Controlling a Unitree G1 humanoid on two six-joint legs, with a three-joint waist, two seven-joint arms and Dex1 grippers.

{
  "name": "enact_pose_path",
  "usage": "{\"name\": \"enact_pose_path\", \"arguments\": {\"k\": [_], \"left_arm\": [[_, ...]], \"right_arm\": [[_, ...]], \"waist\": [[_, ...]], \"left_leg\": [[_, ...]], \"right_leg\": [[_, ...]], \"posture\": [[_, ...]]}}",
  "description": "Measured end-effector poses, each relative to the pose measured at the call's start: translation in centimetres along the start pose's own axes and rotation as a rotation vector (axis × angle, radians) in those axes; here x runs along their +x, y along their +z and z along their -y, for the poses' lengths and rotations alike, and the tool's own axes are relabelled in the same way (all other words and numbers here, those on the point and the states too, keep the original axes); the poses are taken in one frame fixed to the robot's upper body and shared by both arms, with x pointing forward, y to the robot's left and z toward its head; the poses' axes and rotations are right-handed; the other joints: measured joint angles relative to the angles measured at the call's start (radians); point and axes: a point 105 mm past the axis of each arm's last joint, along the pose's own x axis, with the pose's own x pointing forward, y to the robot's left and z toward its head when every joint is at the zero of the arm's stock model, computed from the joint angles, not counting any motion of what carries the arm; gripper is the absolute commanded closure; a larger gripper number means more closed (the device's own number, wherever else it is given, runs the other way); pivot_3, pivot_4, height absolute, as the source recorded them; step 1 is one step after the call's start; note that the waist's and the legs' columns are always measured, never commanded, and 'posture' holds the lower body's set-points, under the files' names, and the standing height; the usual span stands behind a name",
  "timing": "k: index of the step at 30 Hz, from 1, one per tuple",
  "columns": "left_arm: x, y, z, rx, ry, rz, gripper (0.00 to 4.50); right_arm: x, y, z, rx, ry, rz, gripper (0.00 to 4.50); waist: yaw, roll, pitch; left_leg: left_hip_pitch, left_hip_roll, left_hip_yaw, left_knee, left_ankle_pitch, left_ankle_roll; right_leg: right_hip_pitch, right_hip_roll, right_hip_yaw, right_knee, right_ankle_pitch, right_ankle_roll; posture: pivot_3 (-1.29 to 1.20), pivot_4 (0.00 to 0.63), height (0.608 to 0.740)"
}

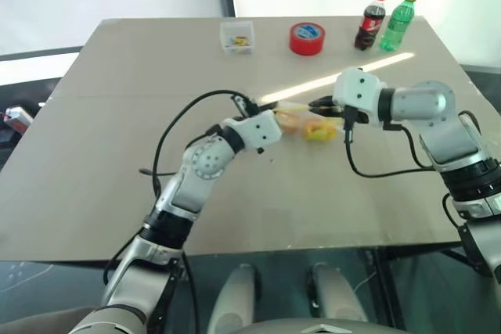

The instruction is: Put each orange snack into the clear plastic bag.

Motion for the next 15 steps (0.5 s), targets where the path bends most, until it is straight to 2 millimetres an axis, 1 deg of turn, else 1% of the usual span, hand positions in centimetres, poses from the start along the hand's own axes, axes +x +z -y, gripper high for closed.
{"name": "enact_pose_path", "arguments": {"k": [5,10,15], "left_arm": [[-0.1,-0.6,-0.1,-0.003,0.003,-0.017,4.50],[-0.2,-0.8,-0.1,-0.003,0.003,-0.024,4.50],[-0.2,-0.8,-0.1,-0.003,0.002,-0.024,4.50]], "right_arm": [[-0.8,-1.1,-0.4,0.022,0.000,-0.033,4.47],[-2.1,-3.0,-0.7,0.056,-0.002,-0.103,4.47],[-3.1,-4.8,-0.4,0.073,-0.033,-0.188,4.47]], "waist": [[0.000,0.000,0.000],[0.001,0.000,0.000],[-0.001,0.000,0.000]], "left_leg": [[0.000,0.000,0.000,0.000,0.000,0.000],[0.000,0.000,0.000,0.000,0.000,0.000],[0.000,0.000,0.000,0.000,0.000,0.000]], "right_leg": [[0.000,0.000,0.000,0.000,0.000,0.000],[0.000,0.000,0.000,0.000,0.000,0.000],[0.000,0.000,0.000,0.000,0.000,0.000]], "posture": [[0.00,0.150,0.740],[0.00,0.150,0.740],[0.00,0.150,0.740]]}}
